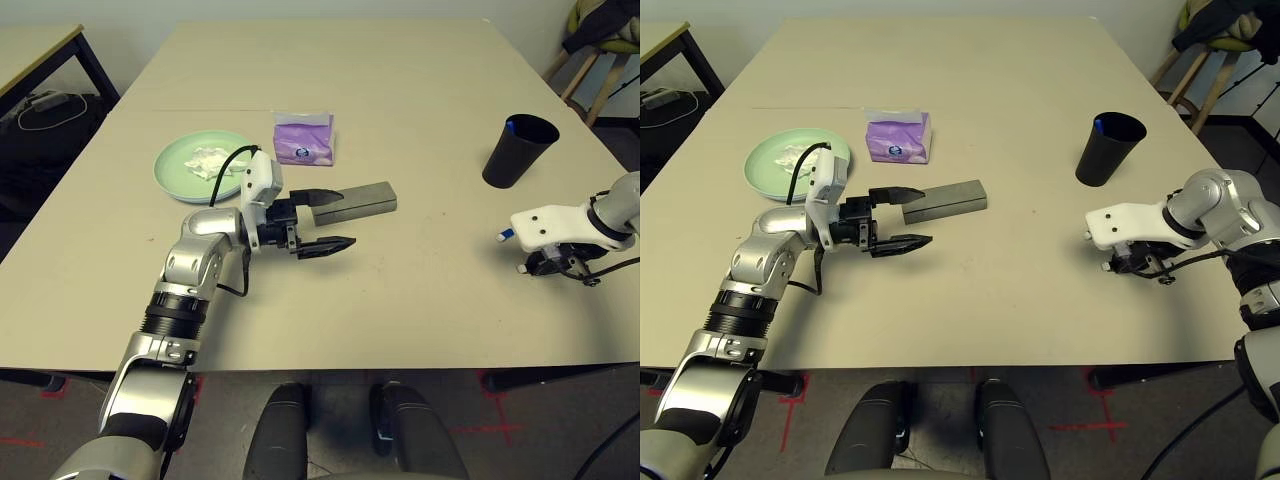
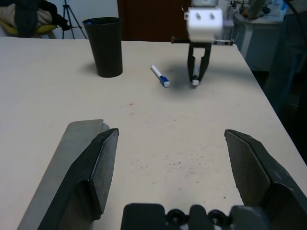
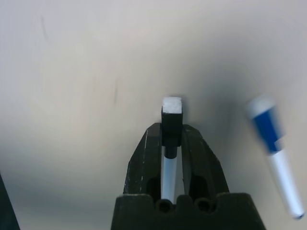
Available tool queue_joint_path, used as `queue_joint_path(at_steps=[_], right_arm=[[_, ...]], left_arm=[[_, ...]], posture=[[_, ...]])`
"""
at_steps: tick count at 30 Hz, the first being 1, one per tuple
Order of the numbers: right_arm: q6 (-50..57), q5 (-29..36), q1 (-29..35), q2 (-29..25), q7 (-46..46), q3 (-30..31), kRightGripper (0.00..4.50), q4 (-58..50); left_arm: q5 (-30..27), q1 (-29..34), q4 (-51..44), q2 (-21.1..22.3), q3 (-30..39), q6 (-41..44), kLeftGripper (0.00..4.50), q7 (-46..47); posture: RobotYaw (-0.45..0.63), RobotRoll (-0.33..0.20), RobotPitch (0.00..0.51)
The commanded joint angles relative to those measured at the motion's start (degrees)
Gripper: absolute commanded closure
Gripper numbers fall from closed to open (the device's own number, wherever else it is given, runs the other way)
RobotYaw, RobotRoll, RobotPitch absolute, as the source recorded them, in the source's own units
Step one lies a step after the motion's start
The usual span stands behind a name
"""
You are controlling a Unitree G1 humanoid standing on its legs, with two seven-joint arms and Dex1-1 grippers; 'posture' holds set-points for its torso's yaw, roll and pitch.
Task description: Organize and tidy the items on the table.
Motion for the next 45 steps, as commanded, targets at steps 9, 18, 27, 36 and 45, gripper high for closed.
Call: queue_joint_path(at_steps=[9, 18, 27, 36, 45], right_arm=[[24.31, 16.03, -3.66, 7.63, -14.10, -17.43, 4.09, -9.03], [21.25, 22.01, -2.41, 18.53, -44.66, -32.23, 4.09, -8.66], [14.28, 22.46, -5.63, 20.79, -64.35, -37.93, 4.09, -3.33], [11.64, 20.14, -8.41, 20.96, -77.06, -37.45, 4.09, 1.01], [17.32, 20.62, -10.35, 22.94, -81.23, -36.46, 4.09, 0.39]], left_arm=[[1.41, -4.24, 3.73, -1.72, -0.11, 0.00, 0.00, 5.69], [5.36, -7.02, 9.85, -3.35, 0.65, -3.71, 0.00, 15.30], [3.86, -6.65, 8.64, -2.66, 1.19, -2.36, 0.00, 13.82], [3.41, -6.12, 7.63, -2.15, 0.85, -1.02, 0.00, 12.62], [3.57, -5.86, 7.23, -1.91, 0.83, -0.28, 0.00, 13.00]], posture=[[0.09, 0.000, 0.091], [0.09, 0.000, 0.091], [0.10, 0.000, 0.092], [0.09, 0.000, 0.089], [0.10, 0.000, 0.087]])
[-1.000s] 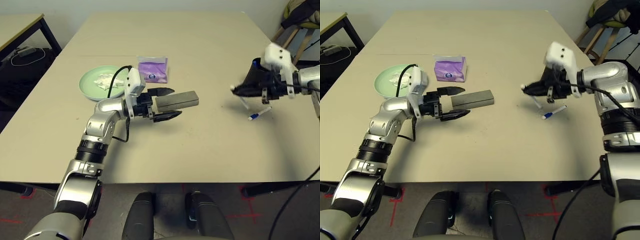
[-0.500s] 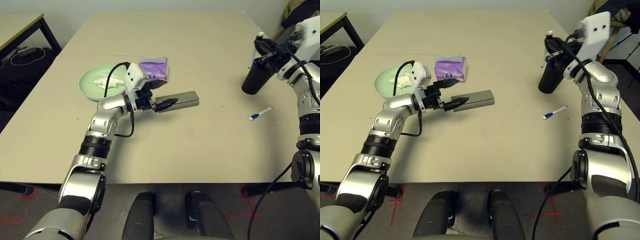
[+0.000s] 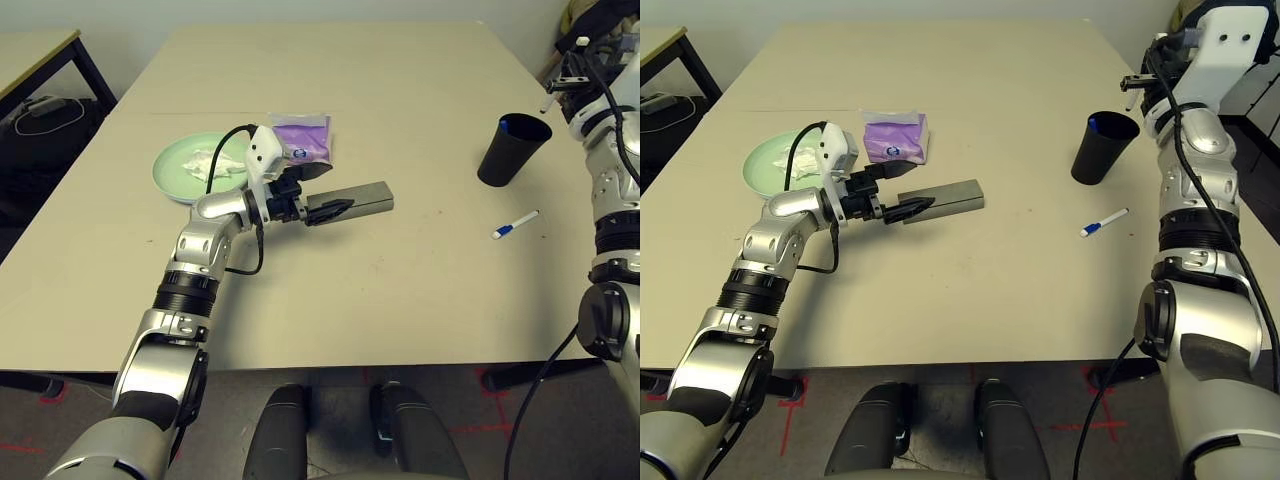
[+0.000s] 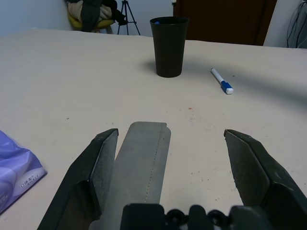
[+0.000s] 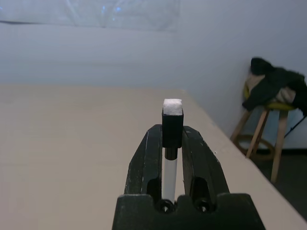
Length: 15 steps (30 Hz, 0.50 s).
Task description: Organize and tidy the items on the table.
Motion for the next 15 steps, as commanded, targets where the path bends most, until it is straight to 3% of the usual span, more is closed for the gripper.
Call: queue_joint_path(at_steps=[1, 5, 15], right_arm=[[1.95, -0.25, -1.36, -0.11, -1.24, 0.67, 4.09, 0.34], [2.41, -0.79, -1.42, -0.40, -1.46, 1.50, 4.09, 0.75], [2.05, -1.14, -1.34, -0.84, -0.66, 2.22, 0.33, 0.92]], left_arm=[[0.06, 0.78, -1.47, 0.40, -0.40, 0.70, 0.00, -0.13], [0.02, 0.97, -1.78, 0.63, -0.34, 1.02, 0.00, -0.12], [-0.81, 1.54, -3.26, 0.74, -0.29, 4.05, 0.00, -0.44]], posture=[[0.10, 0.000, 0.087], [0.11, 0.000, 0.089], [0.11, 0.000, 0.089]])
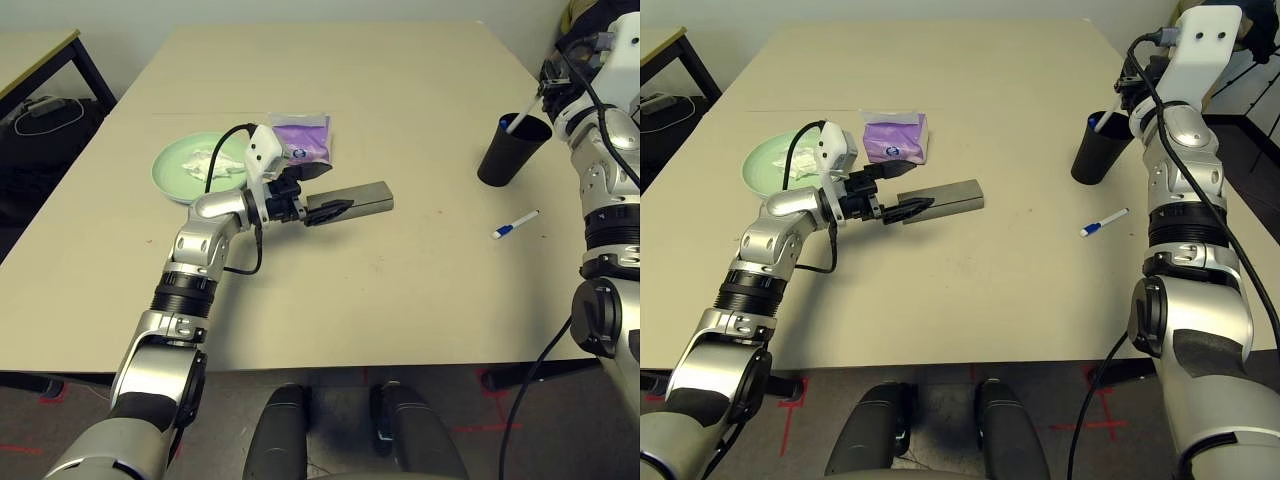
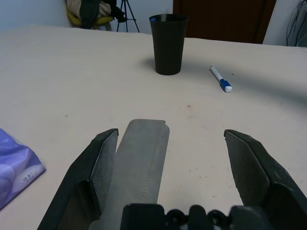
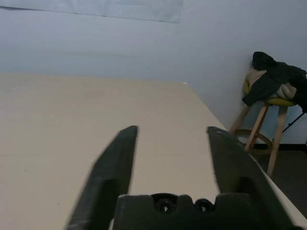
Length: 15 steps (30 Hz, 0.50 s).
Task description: Organize and tidy the items on the table.
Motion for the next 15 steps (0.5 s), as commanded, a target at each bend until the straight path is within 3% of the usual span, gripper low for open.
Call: queue_joint_path(at_steps=[1, 6, 10, 15], right_arm=[[0.33, -0.16, -0.56, -0.72, 0.45, 0.35, 0.02, 0.85], [-0.83, 3.15, -0.38, -0.07, 11.33, 1.38, 0.02, -0.94], [2.80, 3.67, 4.53, -3.88, 34.26, 9.55, 0.02, -5.42], [1.92, 0.10, 6.13, -9.46, 48.12, 16.69, 0.02, -4.51]], left_arm=[[-0.83, 0.95, -1.83, 0.34, -0.28, 1.96, 0.00, -0.50], [-2.38, 1.35, -3.39, 0.20, -0.03, 4.24, 0.00, -1.23], [-3.31, 1.99, -4.68, 0.10, -0.01, 5.47, 0.00, -1.62], [-3.41, 2.94, -6.18, 0.27, -0.07, 5.99, 0.00, -1.35]], posture=[[0.11, 0.000, 0.089], [0.11, 0.000, 0.091], [0.11, 0.000, 0.097], [0.12, 0.000, 0.104]])
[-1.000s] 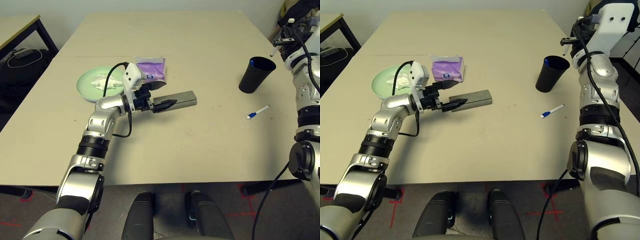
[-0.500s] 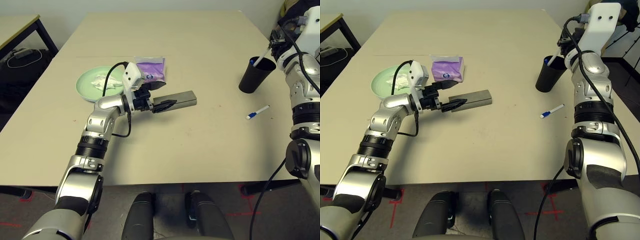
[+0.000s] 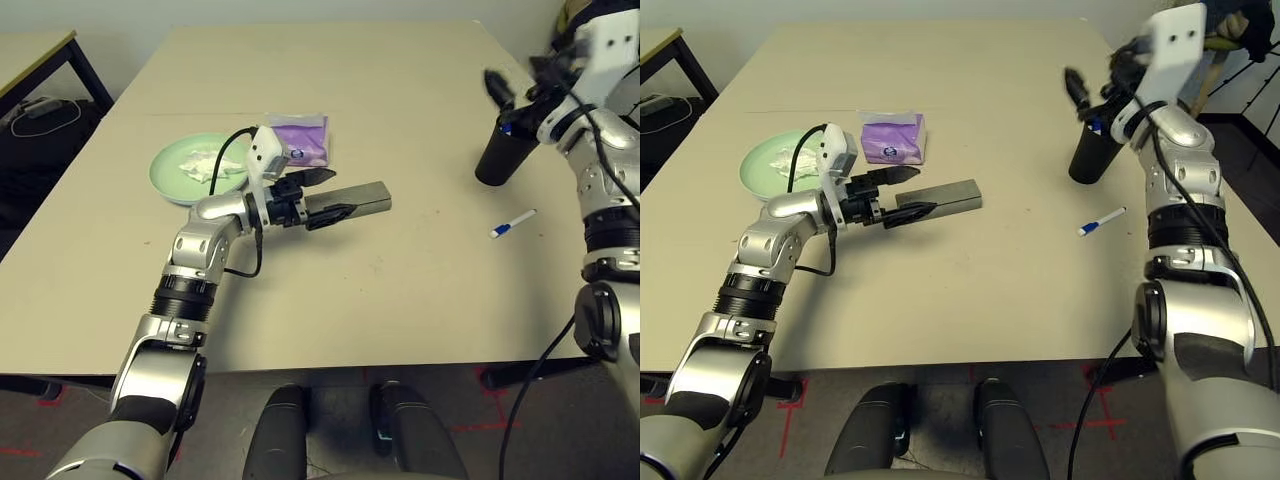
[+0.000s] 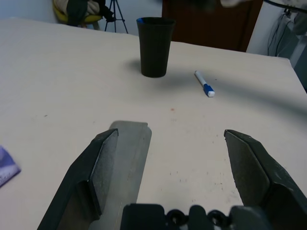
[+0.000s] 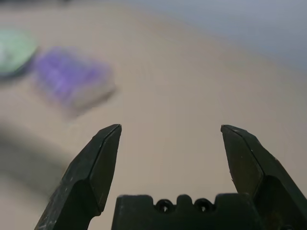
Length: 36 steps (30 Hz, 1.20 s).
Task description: Organize and tidy the items on the table.
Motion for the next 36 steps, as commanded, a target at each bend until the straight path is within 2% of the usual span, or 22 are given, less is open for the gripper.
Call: queue_joint_path(at_steps=[1, 3, 7, 11, 23, 30, 36], right_arm=[[-1.31, -2.55, -0.39, -3.46, 7.61, 3.44, 0.02, 1.13], [-6.55, -6.87, -0.94, -5.73, 10.39, 7.05, 0.02, 3.74], [-22.88, -22.87, -4.19, -11.26, 8.36, 18.18, 0.02, 13.93], [-29.82, -31.17, -7.94, -12.43, 5.85, 23.60, 0.02, 21.73], [-44.89, -45.22, -18.03, -12.00, 11.90, 34.44, 0.02, 33.17], [-51.57, -47.97, -20.71, -11.41, 16.34, 36.62, 0.02, 36.56], [-53.92, -46.15, -20.66, -10.40, 23.26, 35.09, 0.02, 38.36]], left_arm=[[-0.73, 1.08, -1.72, 0.28, -0.15, 0.60, 0.00, -0.20], [-0.22, 1.34, -1.85, 0.38, -0.32, -0.24, 0.00, -0.08], [1.38, 1.47, -1.25, 0.35, -0.73, -2.82, 0.00, 0.72], [2.19, 1.56, -0.64, 0.32, -1.09, -4.32, 0.00, 1.25], [2.33, 2.78, -1.95, 0.42, -1.06, -4.19, 0.00, 2.10], [1.89, 4.36, -4.14, 0.22, -1.05, -3.31, 0.00, 3.20], [1.49, 5.77, -6.29, 0.52, -0.73, -2.31, 0.00, 4.02]], posture=[[0.12, 0.000, 0.105], [0.13, 0.000, 0.109], [0.13, 0.000, 0.114], [0.13, 0.000, 0.119], [0.15, 0.000, 0.143], [0.18, 0.000, 0.157], [0.20, 0.000, 0.166]])
